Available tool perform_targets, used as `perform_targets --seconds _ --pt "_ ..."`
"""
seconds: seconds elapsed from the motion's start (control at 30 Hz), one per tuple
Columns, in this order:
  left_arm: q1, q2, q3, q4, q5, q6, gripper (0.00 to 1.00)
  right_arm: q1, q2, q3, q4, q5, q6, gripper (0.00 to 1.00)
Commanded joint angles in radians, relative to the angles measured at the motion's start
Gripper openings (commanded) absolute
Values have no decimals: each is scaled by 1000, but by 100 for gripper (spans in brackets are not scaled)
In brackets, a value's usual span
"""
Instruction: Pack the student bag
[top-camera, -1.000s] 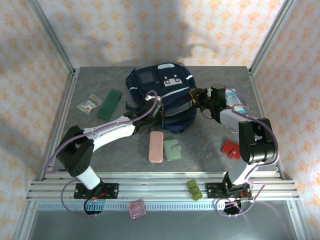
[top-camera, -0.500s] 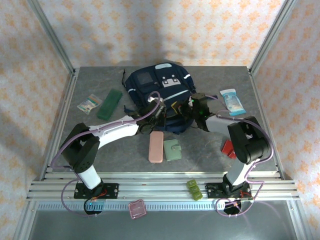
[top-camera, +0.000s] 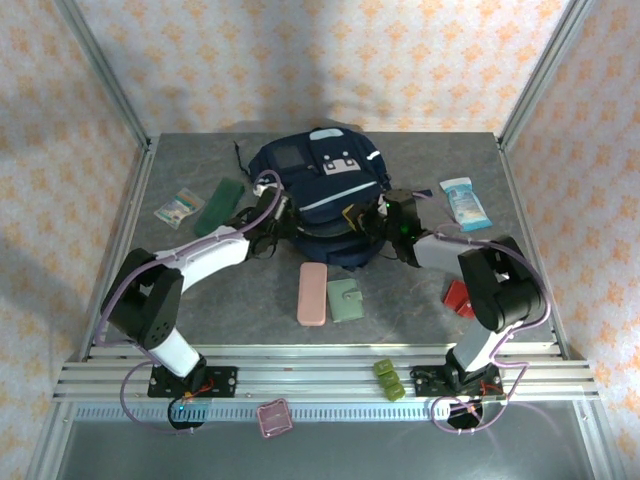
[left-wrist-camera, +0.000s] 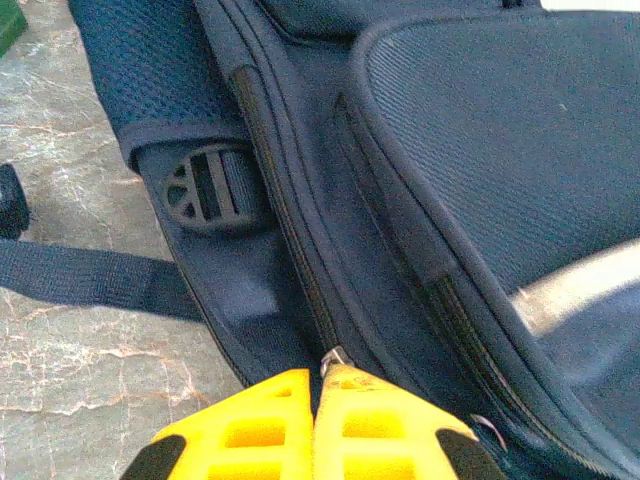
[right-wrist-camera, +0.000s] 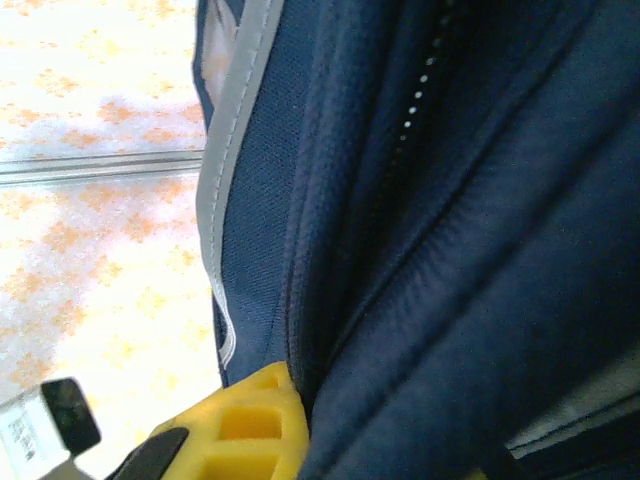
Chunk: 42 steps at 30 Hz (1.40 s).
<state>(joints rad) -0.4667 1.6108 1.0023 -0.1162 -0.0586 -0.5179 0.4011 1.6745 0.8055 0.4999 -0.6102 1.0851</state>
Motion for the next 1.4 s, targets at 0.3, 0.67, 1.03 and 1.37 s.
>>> perform_targets --seconds 0.3,0.67,1.03,1.37 --pt "88 12 89 -68 -167 17 62 -31 -52 86 -32 18 -48 0" --pt "-86 -269 -104 138 34 198 84 -31 -30 242 -89 -19 -65 0" --pt "-95 -260 -98 89 -71 168 89 -33 -54 321 -232 13 -150 5" --pt "73 -196 -42 -31 -91 78 99 -24 -221 42 -447 205 -343 100"
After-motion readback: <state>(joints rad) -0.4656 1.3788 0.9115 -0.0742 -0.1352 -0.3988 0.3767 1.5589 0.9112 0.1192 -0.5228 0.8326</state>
